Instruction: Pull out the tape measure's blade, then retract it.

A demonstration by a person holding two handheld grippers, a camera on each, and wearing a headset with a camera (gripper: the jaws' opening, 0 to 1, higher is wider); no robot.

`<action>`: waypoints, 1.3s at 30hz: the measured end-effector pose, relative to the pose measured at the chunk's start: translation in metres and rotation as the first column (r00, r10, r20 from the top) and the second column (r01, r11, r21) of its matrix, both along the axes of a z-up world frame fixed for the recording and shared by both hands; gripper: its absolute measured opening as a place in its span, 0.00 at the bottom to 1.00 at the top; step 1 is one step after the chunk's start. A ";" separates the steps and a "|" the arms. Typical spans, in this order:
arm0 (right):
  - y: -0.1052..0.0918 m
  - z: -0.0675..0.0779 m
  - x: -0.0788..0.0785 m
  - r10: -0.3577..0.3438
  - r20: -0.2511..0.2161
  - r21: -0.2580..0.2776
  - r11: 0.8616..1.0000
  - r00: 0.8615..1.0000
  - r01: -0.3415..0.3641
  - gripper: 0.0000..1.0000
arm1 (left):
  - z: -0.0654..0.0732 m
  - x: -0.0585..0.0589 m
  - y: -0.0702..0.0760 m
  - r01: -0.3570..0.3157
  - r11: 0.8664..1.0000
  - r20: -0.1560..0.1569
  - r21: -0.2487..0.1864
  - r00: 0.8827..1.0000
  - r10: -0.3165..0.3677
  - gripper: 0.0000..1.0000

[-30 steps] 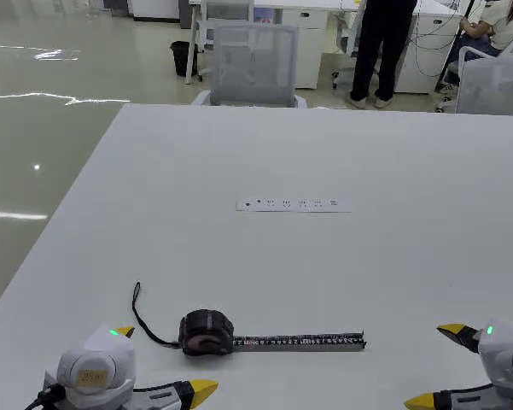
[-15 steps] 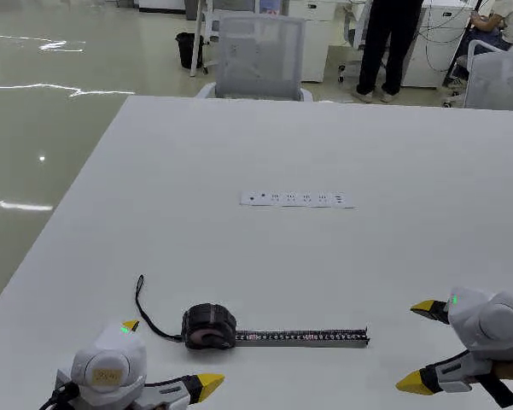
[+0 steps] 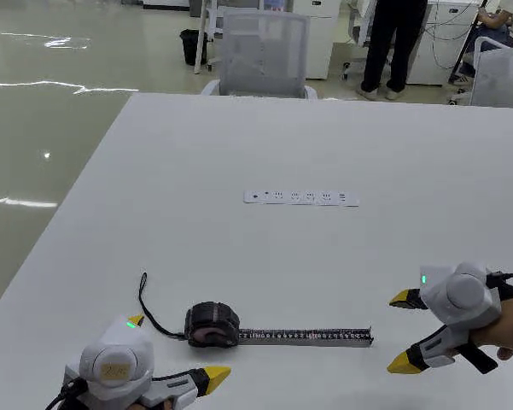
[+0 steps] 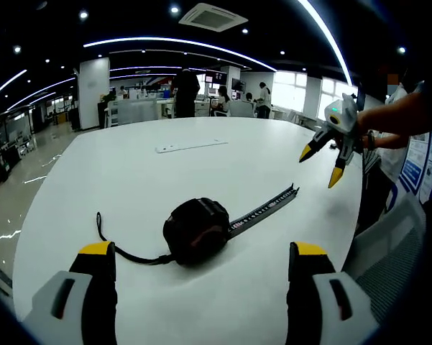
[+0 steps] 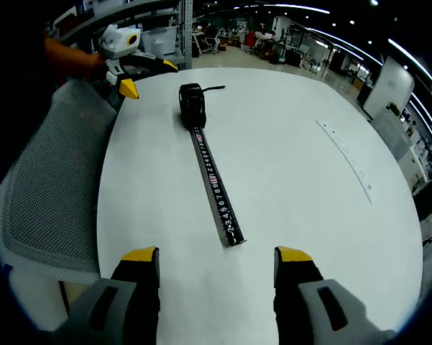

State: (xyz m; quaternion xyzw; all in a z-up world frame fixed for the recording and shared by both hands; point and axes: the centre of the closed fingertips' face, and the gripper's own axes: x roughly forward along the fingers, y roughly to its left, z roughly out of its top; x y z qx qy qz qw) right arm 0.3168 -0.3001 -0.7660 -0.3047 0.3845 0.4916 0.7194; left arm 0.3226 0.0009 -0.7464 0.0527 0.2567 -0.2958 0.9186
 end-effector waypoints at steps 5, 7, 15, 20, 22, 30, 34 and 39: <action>0.000 -0.002 0.009 0.033 -0.004 -0.032 0.999 0.999 -0.033 0.65 | 0.003 0.004 -0.001 -0.022 1.000 0.018 -0.002 1.000 0.022 0.99; 0.002 -0.001 0.013 0.043 -0.017 -0.037 0.998 0.999 -0.043 0.64 | 0.003 0.006 -0.002 -0.028 1.000 0.015 -0.006 0.999 0.028 0.99; 0.010 -0.016 0.012 0.123 -0.064 -0.082 0.988 0.990 -0.128 0.57 | 0.000 0.008 -0.007 -0.021 1.000 0.002 -0.006 1.000 0.021 0.99; 0.011 -0.025 0.011 0.152 -0.093 -0.103 0.981 0.984 -0.162 0.52 | -0.002 0.006 -0.006 -0.020 1.000 -0.004 -0.009 1.000 0.020 0.99; 0.010 -0.029 0.011 0.164 -0.099 -0.110 0.978 0.981 -0.175 0.50 | -0.002 0.005 -0.005 -0.024 1.000 -0.007 -0.008 1.000 0.024 0.99; 0.009 -0.039 0.012 0.204 -0.121 -0.136 0.966 0.972 -0.220 0.43 | -0.007 0.004 -0.007 -0.028 1.000 -0.022 -0.012 0.999 0.028 0.99; 0.007 -0.044 0.016 0.200 -0.128 -0.145 0.965 0.971 -0.218 0.41 | -0.008 0.006 -0.008 -0.033 0.999 -0.014 -0.012 0.999 0.033 0.99; 0.009 -0.049 0.018 0.207 -0.142 -0.154 0.962 0.968 -0.228 0.37 | -0.010 0.012 -0.008 -0.063 0.998 -0.014 -0.024 0.998 0.062 0.99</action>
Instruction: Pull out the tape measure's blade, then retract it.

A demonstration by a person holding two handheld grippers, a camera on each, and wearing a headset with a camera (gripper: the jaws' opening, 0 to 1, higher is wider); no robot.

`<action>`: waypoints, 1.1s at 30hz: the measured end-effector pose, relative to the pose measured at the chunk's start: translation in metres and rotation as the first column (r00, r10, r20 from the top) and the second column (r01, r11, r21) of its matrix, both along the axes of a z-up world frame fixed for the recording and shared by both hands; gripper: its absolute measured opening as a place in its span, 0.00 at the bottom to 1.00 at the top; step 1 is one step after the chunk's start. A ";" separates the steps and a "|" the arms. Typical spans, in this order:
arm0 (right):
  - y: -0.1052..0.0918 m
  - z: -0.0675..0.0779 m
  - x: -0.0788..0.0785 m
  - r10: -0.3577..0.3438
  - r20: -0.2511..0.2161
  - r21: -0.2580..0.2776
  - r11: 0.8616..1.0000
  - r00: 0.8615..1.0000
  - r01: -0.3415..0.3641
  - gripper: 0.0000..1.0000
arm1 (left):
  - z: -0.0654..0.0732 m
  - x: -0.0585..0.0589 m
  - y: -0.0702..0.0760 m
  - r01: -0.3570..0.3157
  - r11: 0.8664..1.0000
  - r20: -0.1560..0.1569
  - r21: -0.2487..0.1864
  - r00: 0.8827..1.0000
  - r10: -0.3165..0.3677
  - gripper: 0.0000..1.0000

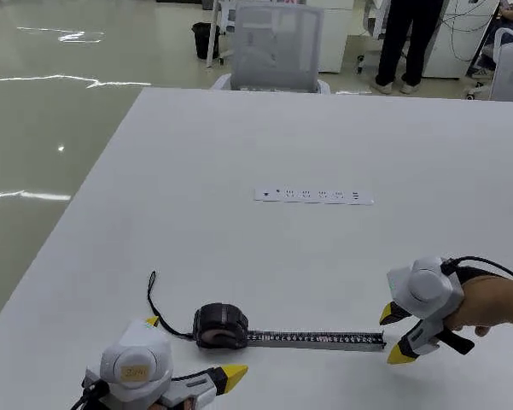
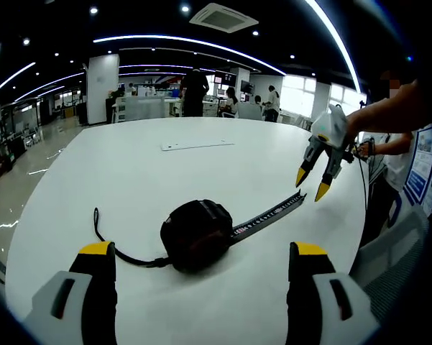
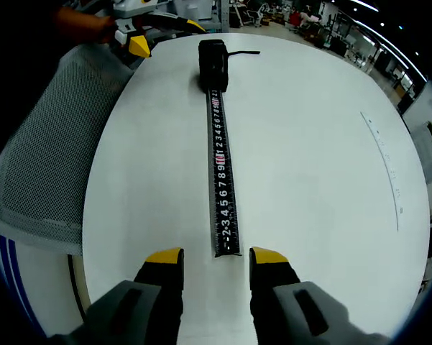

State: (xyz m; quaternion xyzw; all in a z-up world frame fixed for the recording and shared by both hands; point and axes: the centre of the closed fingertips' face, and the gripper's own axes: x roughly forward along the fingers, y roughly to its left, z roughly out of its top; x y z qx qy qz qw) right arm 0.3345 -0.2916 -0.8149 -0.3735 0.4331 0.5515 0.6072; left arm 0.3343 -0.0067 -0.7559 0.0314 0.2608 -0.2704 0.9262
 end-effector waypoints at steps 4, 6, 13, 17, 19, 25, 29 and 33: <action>0.002 -0.005 0.002 0.000 -0.012 -0.006 1.000 1.000 0.000 0.32 | -0.003 0.002 -0.001 -0.012 1.000 -0.009 -0.009 1.000 0.011 0.99; 0.002 -0.008 0.003 0.005 -0.013 -0.014 1.000 1.000 -0.006 0.32 | -0.004 0.001 -0.002 -0.012 1.000 -0.014 -0.011 1.000 0.012 0.99; 0.000 -0.016 0.005 0.016 -0.016 -0.043 0.999 1.000 -0.017 0.26 | -0.005 0.002 0.000 -0.026 0.999 -0.019 -0.020 0.999 0.026 0.99; -0.002 -0.019 0.006 0.016 -0.016 -0.057 0.998 1.000 -0.017 0.23 | -0.007 0.002 -0.001 -0.021 1.000 -0.020 -0.015 1.000 0.021 0.99; -0.003 -0.020 0.007 0.024 -0.010 -0.066 0.998 1.000 -0.024 0.19 | -0.007 0.001 -0.001 -0.022 1.000 -0.021 -0.018 1.000 0.021 0.99; -0.002 -0.022 0.004 0.041 -0.005 -0.082 0.996 0.999 -0.042 0.19 | -0.009 0.000 -0.002 -0.023 0.999 -0.026 -0.022 0.999 0.022 0.99; -0.002 -0.022 0.006 0.038 0.003 -0.093 0.995 0.999 -0.038 0.17 | -0.009 0.000 -0.002 -0.022 1.000 -0.025 -0.022 0.999 0.021 0.99; -0.002 -0.022 0.009 -0.024 -0.005 -0.099 0.995 1.000 0.024 0.15 | -0.010 0.000 -0.002 -0.023 1.000 -0.025 -0.019 0.999 0.023 0.99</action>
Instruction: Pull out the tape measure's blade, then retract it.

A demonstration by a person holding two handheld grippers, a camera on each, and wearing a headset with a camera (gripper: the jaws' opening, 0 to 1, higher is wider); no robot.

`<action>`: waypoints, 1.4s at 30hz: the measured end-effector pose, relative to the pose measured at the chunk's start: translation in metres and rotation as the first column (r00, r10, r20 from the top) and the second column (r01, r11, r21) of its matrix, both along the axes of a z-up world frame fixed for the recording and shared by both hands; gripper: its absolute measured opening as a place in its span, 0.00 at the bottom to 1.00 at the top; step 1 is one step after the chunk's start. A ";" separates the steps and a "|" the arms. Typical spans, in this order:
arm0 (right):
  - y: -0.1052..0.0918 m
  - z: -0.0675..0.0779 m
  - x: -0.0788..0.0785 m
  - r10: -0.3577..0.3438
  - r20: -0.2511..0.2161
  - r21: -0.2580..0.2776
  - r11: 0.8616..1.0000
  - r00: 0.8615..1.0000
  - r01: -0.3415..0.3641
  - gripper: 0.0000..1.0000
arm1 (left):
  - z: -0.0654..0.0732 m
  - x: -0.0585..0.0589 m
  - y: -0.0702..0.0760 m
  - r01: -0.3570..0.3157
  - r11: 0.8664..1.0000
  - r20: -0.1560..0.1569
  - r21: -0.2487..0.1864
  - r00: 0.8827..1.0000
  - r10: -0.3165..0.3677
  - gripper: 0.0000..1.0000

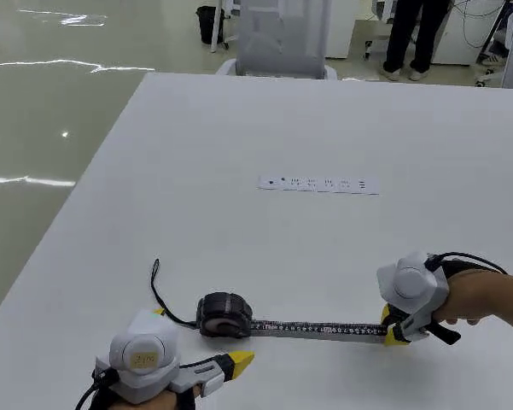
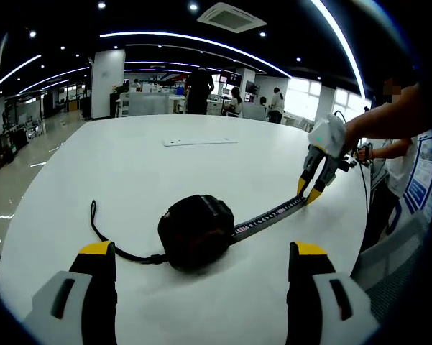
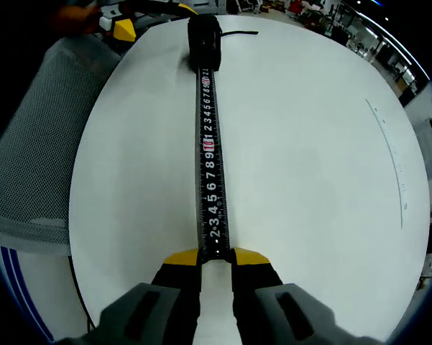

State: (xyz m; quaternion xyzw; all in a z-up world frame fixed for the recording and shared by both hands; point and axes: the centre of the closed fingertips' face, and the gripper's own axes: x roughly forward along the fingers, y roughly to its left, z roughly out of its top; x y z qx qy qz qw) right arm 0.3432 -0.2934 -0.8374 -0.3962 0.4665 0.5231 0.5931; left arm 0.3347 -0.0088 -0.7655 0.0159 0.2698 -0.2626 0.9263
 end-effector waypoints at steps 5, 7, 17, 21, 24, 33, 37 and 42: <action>-0.001 -0.001 0.000 -0.021 -0.007 -0.012 1.000 1.000 0.021 0.15 | -0.001 0.000 -0.001 -0.009 1.000 -0.003 -0.001 1.000 0.009 0.99; -0.001 -0.001 0.001 -0.034 -0.010 -0.009 0.999 0.999 0.034 0.15 | -0.002 0.000 0.000 -0.019 1.000 -0.012 -0.003 1.000 0.019 0.98; -0.001 -0.001 0.001 -0.035 -0.016 -0.036 0.999 0.999 0.034 0.14 | -0.013 0.019 -0.005 -0.114 0.993 -0.032 -0.011 0.993 0.113 0.97; -0.002 -0.001 0.001 -0.041 -0.020 -0.040 0.998 0.999 0.040 0.14 | -0.013 0.027 -0.004 -0.138 0.990 0.003 0.030 0.990 0.138 0.98; -0.002 -0.001 0.001 -0.047 -0.020 -0.038 0.998 0.999 0.046 0.14 | -0.012 0.032 -0.002 -0.157 0.987 0.020 0.042 0.988 0.156 0.99; -0.002 -0.001 0.001 -0.050 -0.019 -0.042 0.998 0.999 0.050 0.14 | -0.023 0.043 -0.006 -0.205 0.977 -0.023 0.066 0.978 0.206 0.99; -0.002 -0.001 0.002 -0.059 -0.017 -0.039 0.998 0.998 0.058 0.14 | -0.024 0.046 -0.006 -0.235 0.971 -0.035 0.046 0.971 0.237 0.99; -0.002 -0.001 0.002 -0.074 -0.020 -0.045 0.996 0.997 0.073 0.14 | -0.024 0.049 -0.010 -0.250 0.968 -0.057 0.022 0.966 0.251 0.94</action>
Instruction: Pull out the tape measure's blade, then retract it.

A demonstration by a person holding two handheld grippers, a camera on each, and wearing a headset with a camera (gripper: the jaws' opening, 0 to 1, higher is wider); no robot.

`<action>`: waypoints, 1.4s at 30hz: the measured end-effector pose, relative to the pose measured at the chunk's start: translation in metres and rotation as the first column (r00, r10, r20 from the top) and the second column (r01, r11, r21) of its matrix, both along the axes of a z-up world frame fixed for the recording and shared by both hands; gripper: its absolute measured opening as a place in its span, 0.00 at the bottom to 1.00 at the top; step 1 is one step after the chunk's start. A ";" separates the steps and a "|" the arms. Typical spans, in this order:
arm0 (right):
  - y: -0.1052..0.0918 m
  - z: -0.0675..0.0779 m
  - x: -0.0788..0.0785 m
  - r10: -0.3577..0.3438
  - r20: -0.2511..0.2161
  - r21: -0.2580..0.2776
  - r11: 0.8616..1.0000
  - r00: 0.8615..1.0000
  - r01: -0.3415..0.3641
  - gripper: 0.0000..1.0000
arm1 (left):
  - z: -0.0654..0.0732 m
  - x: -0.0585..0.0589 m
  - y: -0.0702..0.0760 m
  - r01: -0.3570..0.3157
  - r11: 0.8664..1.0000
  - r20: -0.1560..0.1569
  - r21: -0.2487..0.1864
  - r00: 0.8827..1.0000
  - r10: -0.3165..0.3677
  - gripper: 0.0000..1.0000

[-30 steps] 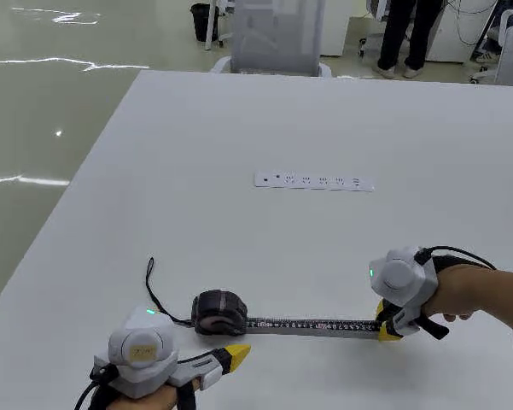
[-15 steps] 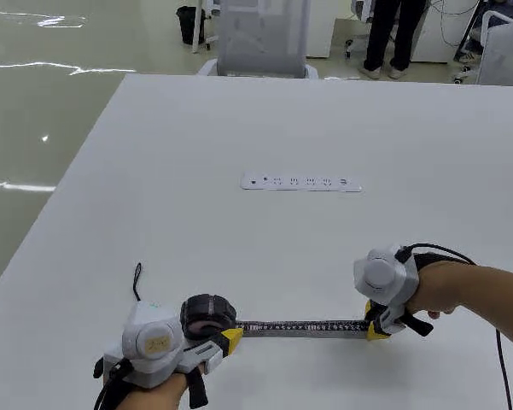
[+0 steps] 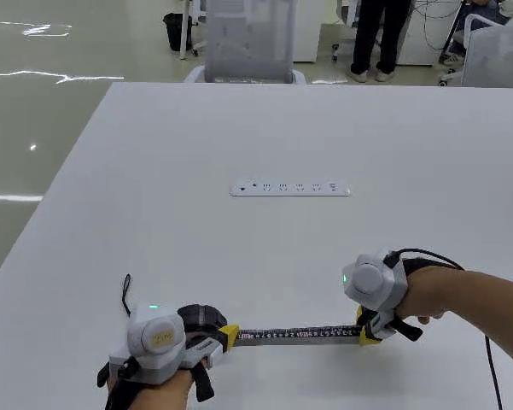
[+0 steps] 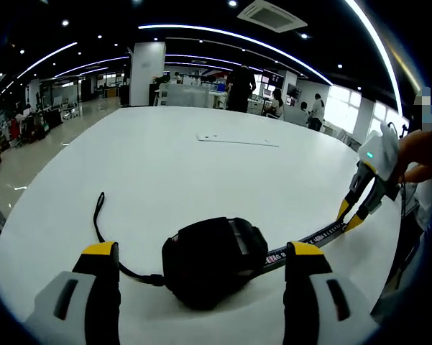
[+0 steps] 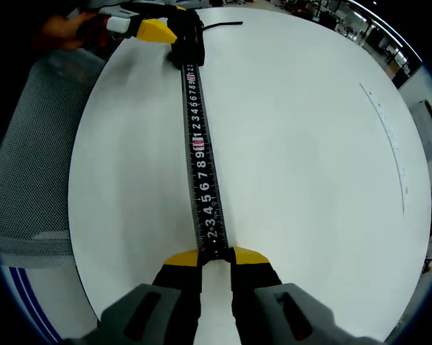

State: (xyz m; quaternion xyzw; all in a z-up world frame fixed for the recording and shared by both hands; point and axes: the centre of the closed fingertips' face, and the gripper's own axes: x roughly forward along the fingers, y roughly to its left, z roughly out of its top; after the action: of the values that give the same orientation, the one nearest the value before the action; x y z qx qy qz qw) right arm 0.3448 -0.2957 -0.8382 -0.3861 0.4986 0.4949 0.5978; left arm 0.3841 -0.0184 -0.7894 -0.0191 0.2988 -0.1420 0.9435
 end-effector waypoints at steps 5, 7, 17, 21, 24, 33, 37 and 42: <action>-0.001 -0.001 0.001 0.001 -0.002 0.000 1.000 1.000 -0.001 0.14 | -0.008 0.001 -0.003 -0.011 1.000 -0.030 0.001 0.999 0.011 0.90; -0.001 0.000 0.000 -0.002 -0.001 0.004 1.000 1.000 0.002 0.14 | -0.010 0.002 -0.005 -0.013 1.000 -0.032 0.009 0.999 0.013 0.88; 0.000 0.000 0.000 -0.020 0.007 0.017 1.000 1.000 0.020 0.14 | -0.008 0.005 -0.010 -0.034 0.999 -0.026 -0.001 0.999 0.033 0.77; 0.000 -0.001 0.001 -0.023 0.006 0.013 1.000 1.000 0.023 0.14 | -0.012 0.007 -0.012 -0.028 1.000 -0.032 0.011 0.999 0.029 0.72; 0.000 0.000 0.000 -0.022 0.007 0.007 1.000 1.000 0.022 0.14 | -0.013 0.008 -0.011 -0.046 0.999 -0.047 -0.024 0.998 0.045 0.68; 0.000 -0.001 0.000 -0.027 0.007 0.006 1.000 1.000 0.027 0.14 | -0.015 0.007 -0.014 0.001 1.000 -0.049 0.010 0.999 0.000 0.64; 0.000 -0.001 0.000 -0.031 0.009 0.005 1.000 0.999 0.031 0.14 | -0.015 0.007 -0.014 -0.004 1.000 -0.074 0.030 0.997 0.006 0.63; 0.000 0.000 0.000 -0.034 0.009 0.005 0.999 0.999 0.034 0.14 | -0.017 0.006 -0.013 0.009 0.998 -0.087 0.057 0.996 -0.004 0.62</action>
State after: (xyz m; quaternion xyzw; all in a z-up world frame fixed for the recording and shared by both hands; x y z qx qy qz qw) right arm 0.3446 -0.2954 -0.8383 -0.3784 0.5014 0.4840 0.6092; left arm 0.3903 -0.0316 -0.8064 0.0027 0.3436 -0.1357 0.9292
